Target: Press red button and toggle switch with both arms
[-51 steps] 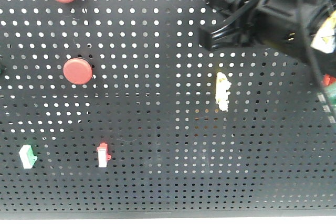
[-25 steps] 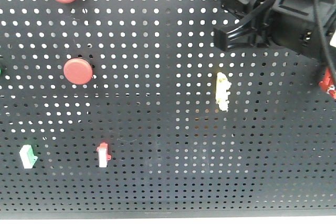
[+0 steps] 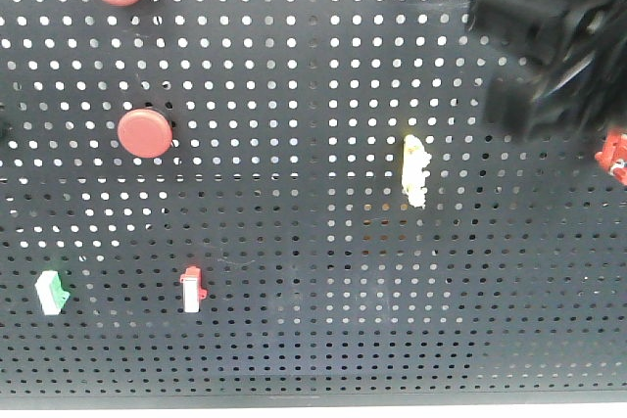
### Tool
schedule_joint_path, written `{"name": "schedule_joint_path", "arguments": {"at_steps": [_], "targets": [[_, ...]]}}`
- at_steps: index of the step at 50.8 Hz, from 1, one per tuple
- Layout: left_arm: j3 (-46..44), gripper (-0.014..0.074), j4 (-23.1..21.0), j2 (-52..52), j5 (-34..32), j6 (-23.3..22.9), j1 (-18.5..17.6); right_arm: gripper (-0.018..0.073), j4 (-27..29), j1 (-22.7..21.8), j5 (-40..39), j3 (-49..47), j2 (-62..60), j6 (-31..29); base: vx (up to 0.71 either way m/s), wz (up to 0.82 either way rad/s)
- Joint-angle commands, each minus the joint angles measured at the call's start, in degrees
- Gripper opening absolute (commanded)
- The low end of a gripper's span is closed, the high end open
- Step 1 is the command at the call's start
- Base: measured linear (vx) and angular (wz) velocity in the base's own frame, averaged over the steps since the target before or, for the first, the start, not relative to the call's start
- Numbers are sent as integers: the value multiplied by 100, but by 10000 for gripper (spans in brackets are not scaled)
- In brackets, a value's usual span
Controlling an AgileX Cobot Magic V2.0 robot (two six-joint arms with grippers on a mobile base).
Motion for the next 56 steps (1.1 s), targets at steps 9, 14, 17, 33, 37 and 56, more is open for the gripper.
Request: {"name": "schedule_joint_path", "arguments": {"at_steps": [9, 14, 17, 33, 37, 56], "targets": [[-145, 1, -13, -19, -387, -12, -1, 0, -104, -5, -531, -149, -104, -25, 0, 0], [-145, 1, -13, -19, -387, -12, -1, 0, -104, -5, -531, -149, -104, -25, 0, 0], [-145, 1, -13, -19, -387, -12, -1, 0, -104, -5, -531, -149, -104, -25, 0, 0], [1021, 1, 794, -808, -624, -359, 597, 0, -104, -5, -538, -149, -104, -25, 0, 0], [1919, 1, 929, -1281, -731, -868, 1141, 0, -104, -5, -538, -149, -104, -25, 0, 0], [5181, 1, 1591, -3761, -805, -1375, 2911, 0, -104, -5, -538, -149, -104, -25, 0, 0]]}}
